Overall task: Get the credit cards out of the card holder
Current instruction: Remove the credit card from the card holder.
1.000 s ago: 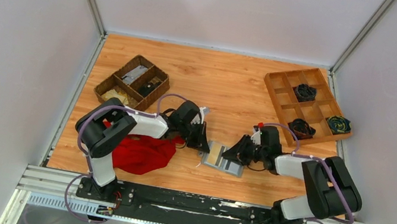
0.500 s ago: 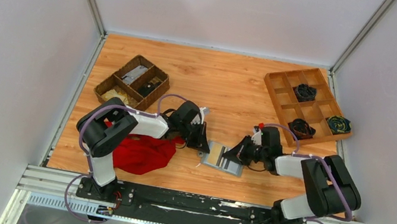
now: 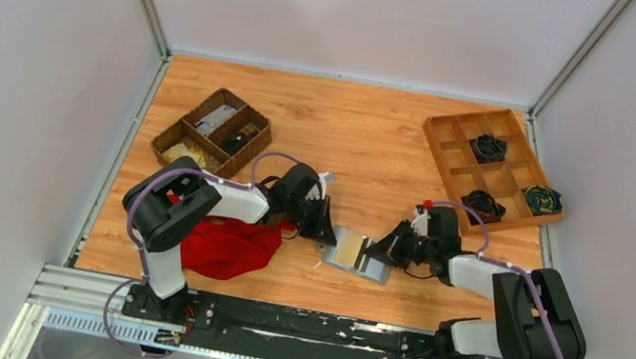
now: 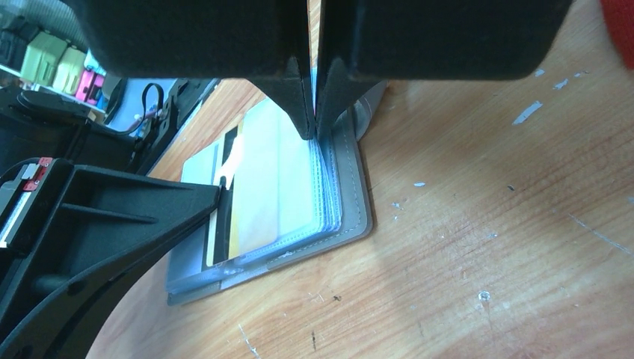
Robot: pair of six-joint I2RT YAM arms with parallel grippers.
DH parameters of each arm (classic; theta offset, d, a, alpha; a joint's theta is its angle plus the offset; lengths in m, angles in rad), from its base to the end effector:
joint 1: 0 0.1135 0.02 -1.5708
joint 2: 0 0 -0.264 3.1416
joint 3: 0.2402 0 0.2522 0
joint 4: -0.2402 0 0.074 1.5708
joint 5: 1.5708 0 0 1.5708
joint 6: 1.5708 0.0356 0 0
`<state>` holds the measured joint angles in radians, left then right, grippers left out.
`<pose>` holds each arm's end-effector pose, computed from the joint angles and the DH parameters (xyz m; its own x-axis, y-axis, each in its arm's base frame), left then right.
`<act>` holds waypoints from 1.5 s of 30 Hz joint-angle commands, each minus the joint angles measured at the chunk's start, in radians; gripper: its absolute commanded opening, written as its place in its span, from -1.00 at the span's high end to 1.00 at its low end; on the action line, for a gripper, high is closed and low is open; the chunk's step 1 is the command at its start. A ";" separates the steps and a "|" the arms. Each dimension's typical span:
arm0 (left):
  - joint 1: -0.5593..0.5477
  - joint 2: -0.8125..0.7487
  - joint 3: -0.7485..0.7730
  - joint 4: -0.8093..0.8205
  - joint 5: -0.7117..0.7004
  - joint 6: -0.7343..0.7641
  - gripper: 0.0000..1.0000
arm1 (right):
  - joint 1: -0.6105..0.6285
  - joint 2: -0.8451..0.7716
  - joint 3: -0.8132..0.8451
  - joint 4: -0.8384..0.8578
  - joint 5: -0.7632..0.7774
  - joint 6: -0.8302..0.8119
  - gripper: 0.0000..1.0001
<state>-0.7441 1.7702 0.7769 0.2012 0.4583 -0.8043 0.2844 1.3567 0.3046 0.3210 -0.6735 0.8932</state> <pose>0.2326 -0.2356 0.1244 -0.9655 0.0108 -0.2603 0.2027 0.6589 -0.7244 0.1985 0.0811 0.1205 -0.9198 0.3656 -0.1423 0.0824 0.5346 0.8411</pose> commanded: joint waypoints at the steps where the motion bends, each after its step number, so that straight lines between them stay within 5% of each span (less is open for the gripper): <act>1: 0.001 0.002 -0.033 -0.028 -0.037 0.014 1.00 | -0.059 -0.039 -0.028 -0.103 0.007 -0.062 0.99; 13: 0.005 -0.034 -0.007 -0.030 -0.004 0.028 1.00 | -0.118 -0.260 0.032 -0.344 -0.022 -0.182 1.00; 21: 0.005 -0.107 0.005 -0.030 0.003 0.021 0.48 | -0.122 -0.297 0.044 -0.378 -0.029 -0.191 0.99; 35: 0.005 -0.189 0.021 -0.031 0.043 -0.002 0.43 | -0.121 -0.349 0.055 -0.385 -0.047 -0.189 1.00; 45: 0.032 -0.270 0.022 -0.030 0.097 -0.015 0.20 | -0.120 -0.426 0.095 -0.387 -0.070 -0.175 0.99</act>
<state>-0.7254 1.5352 0.7761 0.1772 0.5095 -0.8116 0.1776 0.9501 0.3714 -0.0483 -0.7109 0.7113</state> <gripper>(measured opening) 0.381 0.007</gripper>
